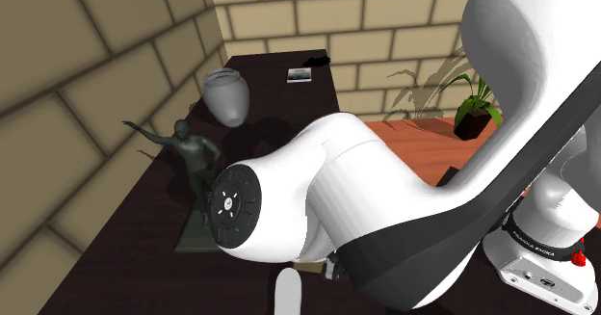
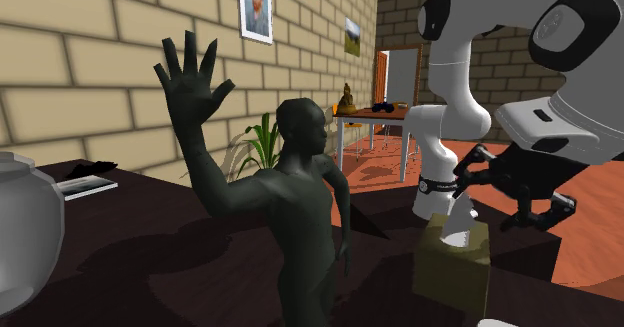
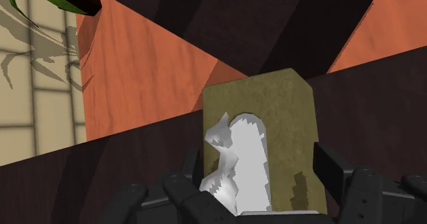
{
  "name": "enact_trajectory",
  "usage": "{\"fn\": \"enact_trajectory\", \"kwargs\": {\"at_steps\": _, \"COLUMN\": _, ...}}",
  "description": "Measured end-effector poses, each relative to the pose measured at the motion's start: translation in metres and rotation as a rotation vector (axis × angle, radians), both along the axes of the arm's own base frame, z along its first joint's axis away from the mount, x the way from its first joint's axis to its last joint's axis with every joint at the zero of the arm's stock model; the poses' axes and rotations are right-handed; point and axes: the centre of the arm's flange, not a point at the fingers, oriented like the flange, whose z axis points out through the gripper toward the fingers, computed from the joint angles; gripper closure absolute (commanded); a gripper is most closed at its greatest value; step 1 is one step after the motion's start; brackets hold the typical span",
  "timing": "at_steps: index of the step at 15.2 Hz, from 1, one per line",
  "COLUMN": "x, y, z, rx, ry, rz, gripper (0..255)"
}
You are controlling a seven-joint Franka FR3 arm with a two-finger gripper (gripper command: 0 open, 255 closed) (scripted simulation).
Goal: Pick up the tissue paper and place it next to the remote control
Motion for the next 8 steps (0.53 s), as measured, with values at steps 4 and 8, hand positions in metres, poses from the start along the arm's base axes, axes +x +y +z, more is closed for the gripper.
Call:
{"fn": "enact_trajectory", "kwargs": {"at_steps": 4, "x": -0.001, "y": 0.005, "z": 0.004, "rx": 0.004, "ry": -0.001, "rz": 0.001, "gripper": 0}}
{"fn": "enact_trajectory", "kwargs": {"at_steps": 8, "x": -0.001, "y": 0.028, "z": 0.036, "rx": 0.005, "ry": -0.001, "rz": 0.001, "gripper": 0}}
